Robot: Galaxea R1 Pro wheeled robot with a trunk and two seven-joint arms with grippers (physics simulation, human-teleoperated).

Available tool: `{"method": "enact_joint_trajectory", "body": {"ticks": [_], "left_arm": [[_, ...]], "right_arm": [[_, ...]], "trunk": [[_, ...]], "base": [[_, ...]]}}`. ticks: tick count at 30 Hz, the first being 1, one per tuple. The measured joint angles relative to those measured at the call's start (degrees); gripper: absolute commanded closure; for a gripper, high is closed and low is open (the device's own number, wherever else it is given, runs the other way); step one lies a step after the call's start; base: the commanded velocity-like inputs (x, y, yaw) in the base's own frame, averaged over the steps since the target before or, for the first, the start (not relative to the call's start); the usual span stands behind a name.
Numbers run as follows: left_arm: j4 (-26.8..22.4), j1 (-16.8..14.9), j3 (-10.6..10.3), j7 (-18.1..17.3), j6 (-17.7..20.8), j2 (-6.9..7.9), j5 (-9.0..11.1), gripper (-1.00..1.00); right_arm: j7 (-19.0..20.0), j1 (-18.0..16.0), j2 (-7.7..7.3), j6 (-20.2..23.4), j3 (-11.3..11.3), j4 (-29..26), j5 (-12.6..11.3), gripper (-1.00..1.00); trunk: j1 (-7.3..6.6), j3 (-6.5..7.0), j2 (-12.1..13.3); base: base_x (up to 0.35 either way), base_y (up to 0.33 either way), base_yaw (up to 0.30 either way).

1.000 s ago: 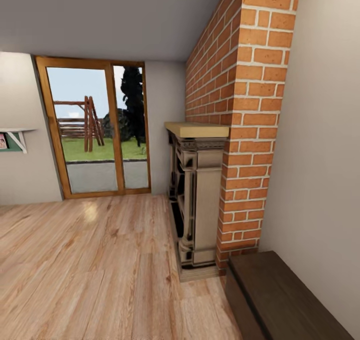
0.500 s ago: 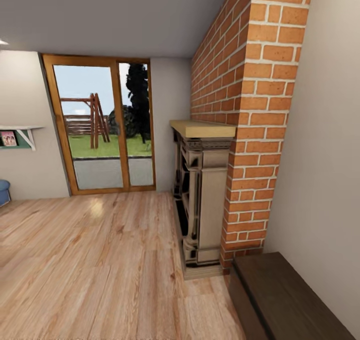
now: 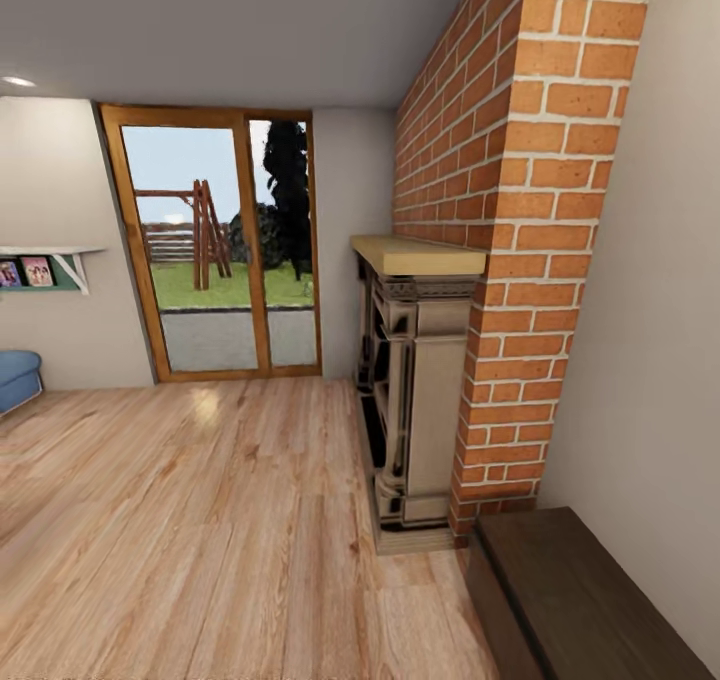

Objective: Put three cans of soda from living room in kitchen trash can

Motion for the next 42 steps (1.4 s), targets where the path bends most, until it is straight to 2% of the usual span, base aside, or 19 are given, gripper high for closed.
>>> {"method": "enact_joint_trajectory", "body": {"ticks": [3, 8, 17, 28, 34, 38, 42], "left_arm": [[0.0, 0.8, 0.0, 0.0, -0.9, 0.01, 0.0, -1.0], [0.0, 1.5, 0.0, 0.0, -2.0, 0.03, 0.0, -1.0], [0.0, 2.2, 0.0, 0.0, -3.1, 0.15, 0.0, -1.0], [0.7, 4.8, 0.0, 0.4, -3.9, 0.04, 0.0, -1.0], [1.2, 6.0, 0.0, 2.7, -3.9, -0.01, -0.1, -1.0], [3.5, 6.4, 0.0, 5.3, -3.6, -0.06, -0.2, -1.0], [4.7, 8.4, -0.1, 6.4, -3.2, -0.09, -0.3, -1.0]], "right_arm": [[-0.1, 0.4, -0.9, -2.0, 0.0, 2.5, -0.1, -1.0], [-0.3, 1.2, -1.82, -2.9, 0.0, 5.2, -1.1, -1.0], [-0.3, 3.3, -2.19, -3.1, 0.1, 6.0, -2.5, -1.0], [-0.3, 5.2, -2.41, -3.2, 0.1, 6.1, -3.8, -1.0], [-0.3, 5.4, -2.45, -3.2, 0.0, 6.1, -3.9, -1.0], [-0.3, 5.4, -2.5, -3.1, 0.0, 6.1, -3.9, -1.0], [-0.3, 5.4, -2.52, -3.1, 0.0, 6.1, -3.9, -1.0]], "trunk": [[-0.66, 0.3, 1.2], [-1.76, 0.82, 3.2], [-3.73, 1.79, 6.8], [-6.15, 2.98, 11.2], [-7.47, 3.64, 13.6], [-8.35, 4.07, 15.2], [-9.23, 4.51, 16.8]], "base": [[0.0, 0.0, 0.099], [0.0, 0.0, 0.097], [0.0, 0.0, 0.089], [0.0, 0.0, 0.075], [0.0, 0.0, 0.066], [0.0, 0.0, 0.064], [0.0, 0.0, 0.064]]}}
